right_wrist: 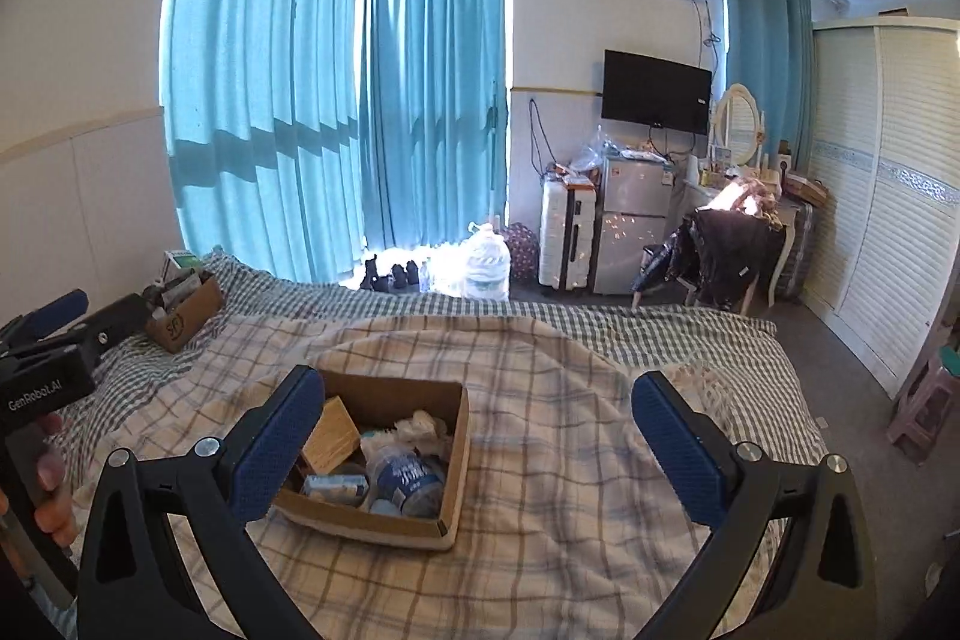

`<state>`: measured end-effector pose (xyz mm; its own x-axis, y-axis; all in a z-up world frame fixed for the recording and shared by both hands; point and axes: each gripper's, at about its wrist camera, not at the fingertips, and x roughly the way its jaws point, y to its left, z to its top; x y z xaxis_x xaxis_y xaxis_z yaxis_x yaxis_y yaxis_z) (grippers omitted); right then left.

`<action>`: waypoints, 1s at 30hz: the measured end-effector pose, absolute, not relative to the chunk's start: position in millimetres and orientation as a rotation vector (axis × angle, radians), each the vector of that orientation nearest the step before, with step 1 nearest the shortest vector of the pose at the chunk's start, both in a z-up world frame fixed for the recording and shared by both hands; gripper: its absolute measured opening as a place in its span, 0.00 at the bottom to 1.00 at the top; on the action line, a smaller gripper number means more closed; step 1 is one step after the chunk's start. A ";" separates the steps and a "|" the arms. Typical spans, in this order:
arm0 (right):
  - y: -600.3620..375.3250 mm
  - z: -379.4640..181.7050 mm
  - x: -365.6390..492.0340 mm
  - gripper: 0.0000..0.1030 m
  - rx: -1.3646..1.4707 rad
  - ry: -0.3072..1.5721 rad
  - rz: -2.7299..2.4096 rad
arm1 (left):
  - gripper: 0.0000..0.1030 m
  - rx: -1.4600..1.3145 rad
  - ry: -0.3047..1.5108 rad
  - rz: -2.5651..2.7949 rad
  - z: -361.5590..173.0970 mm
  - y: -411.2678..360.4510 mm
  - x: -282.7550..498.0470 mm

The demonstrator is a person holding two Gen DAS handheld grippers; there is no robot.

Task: Organize objects

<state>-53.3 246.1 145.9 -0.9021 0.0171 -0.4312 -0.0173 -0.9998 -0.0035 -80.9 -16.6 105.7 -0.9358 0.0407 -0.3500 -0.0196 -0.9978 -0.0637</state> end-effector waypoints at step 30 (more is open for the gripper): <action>229.9 12.8 -30.9 1.00 -0.693 -0.045 3.071 | 1.00 -0.771 -0.050 3.036 -21.9 2.8 -43.1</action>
